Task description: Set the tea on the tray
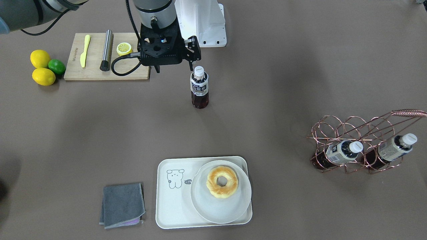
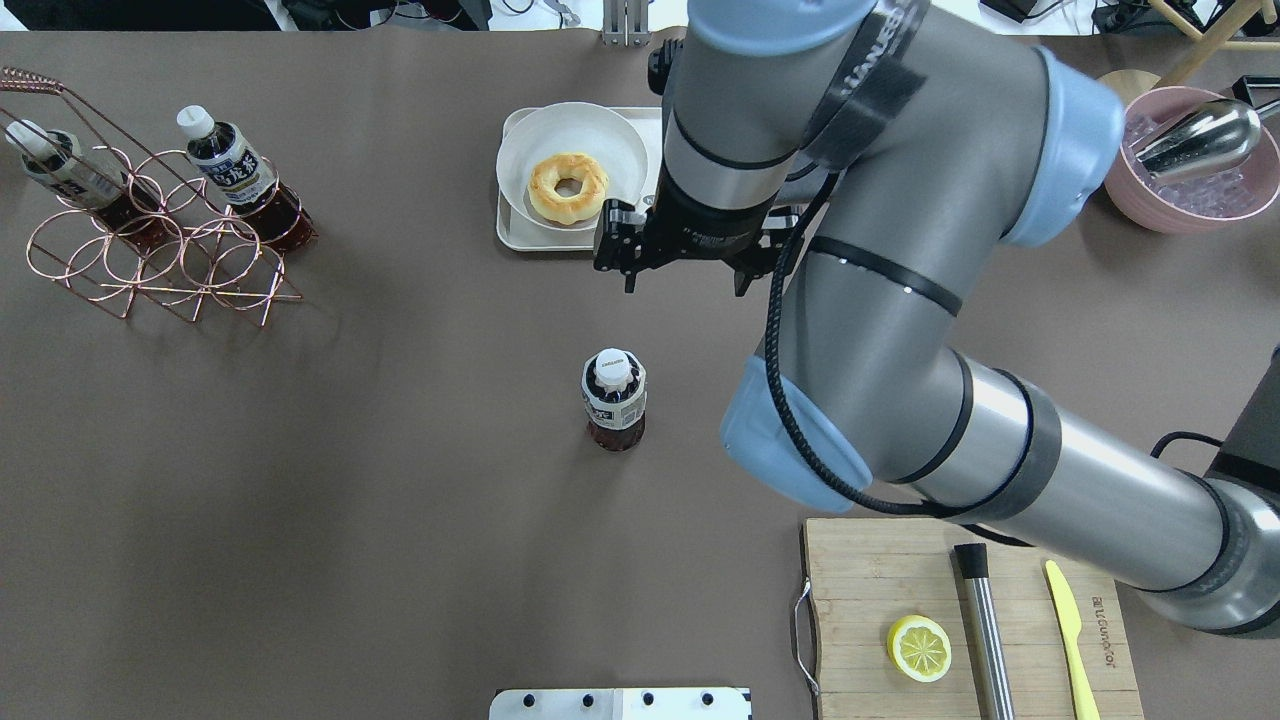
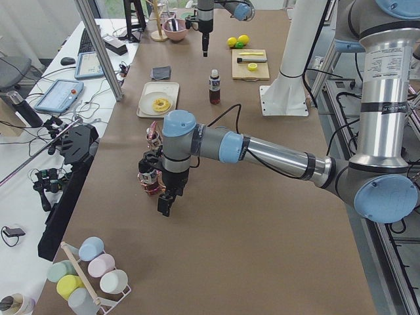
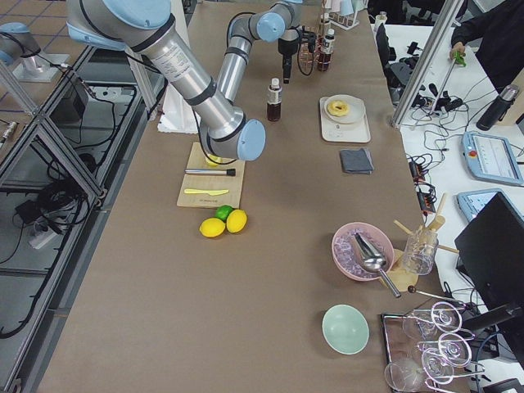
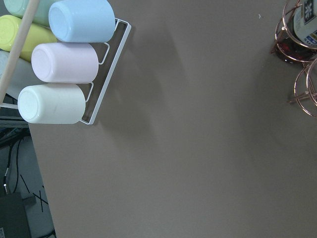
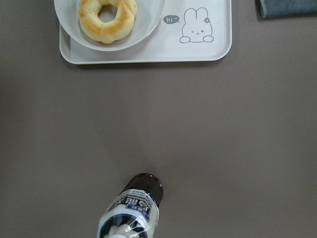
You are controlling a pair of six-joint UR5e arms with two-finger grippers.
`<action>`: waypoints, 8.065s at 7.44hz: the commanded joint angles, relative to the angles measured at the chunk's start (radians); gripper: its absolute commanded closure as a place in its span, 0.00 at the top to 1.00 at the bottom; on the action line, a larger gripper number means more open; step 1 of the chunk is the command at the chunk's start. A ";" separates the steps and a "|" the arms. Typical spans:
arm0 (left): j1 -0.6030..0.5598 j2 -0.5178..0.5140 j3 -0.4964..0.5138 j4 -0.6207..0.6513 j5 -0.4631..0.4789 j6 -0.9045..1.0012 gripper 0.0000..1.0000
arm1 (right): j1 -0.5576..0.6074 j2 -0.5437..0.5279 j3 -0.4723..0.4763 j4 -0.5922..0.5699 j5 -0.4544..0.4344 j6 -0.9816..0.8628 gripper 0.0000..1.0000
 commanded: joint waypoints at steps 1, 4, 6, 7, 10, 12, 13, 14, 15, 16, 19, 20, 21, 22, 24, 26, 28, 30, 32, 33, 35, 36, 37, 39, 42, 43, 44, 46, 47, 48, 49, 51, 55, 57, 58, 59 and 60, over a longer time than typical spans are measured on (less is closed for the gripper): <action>-0.001 -0.003 0.021 -0.010 0.000 0.000 0.98 | -0.107 0.007 -0.013 0.004 -0.083 0.061 1.00; -0.001 -0.013 0.047 -0.034 0.000 0.000 0.98 | -0.153 0.006 -0.072 0.146 -0.132 0.081 0.99; -0.001 -0.015 0.058 -0.039 0.000 0.000 0.98 | -0.156 0.003 -0.098 0.190 -0.132 0.120 0.98; -0.001 -0.013 0.060 -0.039 0.000 0.000 0.98 | -0.158 0.003 -0.098 0.185 -0.134 0.120 0.91; -0.001 -0.015 0.060 -0.039 0.000 0.000 0.98 | -0.158 0.006 -0.088 0.147 -0.144 0.120 0.56; 0.001 -0.018 0.064 -0.039 0.000 0.000 0.98 | -0.158 0.004 -0.085 0.147 -0.172 0.120 0.00; 0.001 -0.019 0.069 -0.048 0.000 0.000 0.98 | -0.158 0.004 -0.085 0.141 -0.175 0.120 0.00; 0.001 -0.024 0.076 -0.051 0.000 0.000 0.98 | -0.150 0.032 -0.086 0.086 -0.177 0.120 0.00; 0.001 -0.026 0.078 -0.051 0.000 0.000 0.98 | -0.127 0.061 -0.085 0.048 -0.174 0.120 0.00; 0.001 -0.026 0.077 -0.051 0.000 0.000 0.98 | -0.095 0.101 -0.086 -0.001 -0.161 0.112 0.00; 0.002 -0.029 0.077 -0.051 0.000 -0.001 0.98 | 0.065 0.116 -0.135 -0.006 -0.038 0.016 0.00; 0.002 -0.033 0.077 -0.051 0.000 -0.003 0.98 | 0.115 0.122 -0.190 0.004 -0.011 -0.022 0.00; 0.002 -0.033 0.077 -0.050 0.000 -0.003 0.98 | 0.149 0.136 -0.274 0.070 0.019 -0.038 0.00; 0.002 -0.033 0.075 -0.051 0.000 -0.003 0.98 | 0.182 0.174 -0.393 0.158 0.047 -0.040 0.00; 0.002 -0.041 0.077 -0.051 0.000 -0.005 0.98 | 0.239 0.251 -0.563 0.216 0.092 -0.055 0.00; 0.005 -0.047 0.078 -0.051 0.000 -0.008 0.98 | 0.284 0.251 -0.679 0.315 0.092 -0.111 0.00; 0.008 -0.055 0.080 -0.050 0.000 -0.008 0.98 | 0.293 0.251 -0.746 0.357 0.090 -0.131 0.00; 0.010 -0.069 0.089 -0.051 0.000 -0.009 0.98 | 0.290 0.253 -0.792 0.414 0.087 -0.127 0.00; 0.010 -0.079 0.093 -0.051 0.000 -0.008 0.98 | 0.287 0.254 -0.824 0.461 0.081 -0.127 0.00; 0.010 -0.079 0.098 -0.051 0.000 -0.008 0.98 | 0.284 0.256 -0.826 0.481 0.080 -0.121 0.00; 0.010 -0.081 0.106 -0.051 0.000 -0.006 0.98 | 0.261 0.257 -0.824 0.513 0.069 -0.113 0.00; 0.010 -0.081 0.109 -0.051 0.000 -0.006 0.98 | 0.252 0.256 -0.826 0.517 0.058 -0.113 0.00; 0.010 -0.081 0.113 -0.053 0.000 -0.006 0.98 | 0.246 0.254 -0.826 0.518 0.044 -0.115 0.00; 0.010 -0.088 0.142 -0.089 0.000 -0.008 0.98 | 0.244 0.251 -0.827 0.518 0.040 -0.124 0.00; 0.010 -0.090 0.149 -0.099 0.000 -0.008 0.98 | 0.246 0.245 -0.824 0.518 0.035 -0.129 0.00; 0.010 -0.089 0.149 -0.099 0.000 -0.008 0.98 | 0.246 0.241 -0.824 0.518 0.035 -0.129 0.04; 0.010 -0.089 0.149 -0.099 0.000 -0.008 0.98 | 0.246 0.239 -0.824 0.518 0.034 -0.129 0.75; 0.010 -0.090 0.152 -0.099 0.000 -0.008 0.98 | 0.241 0.239 -0.797 0.518 0.035 -0.130 1.00; 0.010 -0.090 0.152 -0.099 0.000 -0.008 0.98 | 0.250 0.239 -0.774 0.509 0.050 -0.130 1.00; 0.010 -0.090 0.153 -0.099 0.000 -0.006 0.98 | 0.261 0.237 -0.740 0.480 0.087 -0.124 1.00; 0.010 -0.090 0.152 -0.100 0.000 -0.005 0.98 | 0.264 0.219 -0.626 0.339 0.113 -0.122 1.00; 0.010 -0.090 0.149 -0.100 0.000 -0.003 0.98 | 0.261 0.088 -0.289 0.073 0.113 -0.132 1.00; 0.010 -0.093 0.150 -0.100 0.000 -0.001 0.98 | 0.265 -0.240 0.013 -0.162 -0.135 -0.444 1.00; 0.010 -0.090 0.147 -0.099 -0.002 -0.001 0.98 | 0.478 -0.491 -0.009 0.020 -0.036 -0.797 1.00; 0.010 -0.092 0.155 -0.097 -0.002 -0.001 0.98 | 0.585 -0.578 -0.057 0.097 0.051 -0.964 1.00; 0.010 -0.079 0.153 -0.091 -0.012 -0.003 0.98 | 0.670 -0.632 -0.119 0.136 0.122 -1.109 1.00; 0.005 -0.075 0.173 -0.088 -0.111 -0.003 0.98 | 0.737 -0.651 -0.190 0.138 0.168 -1.239 1.00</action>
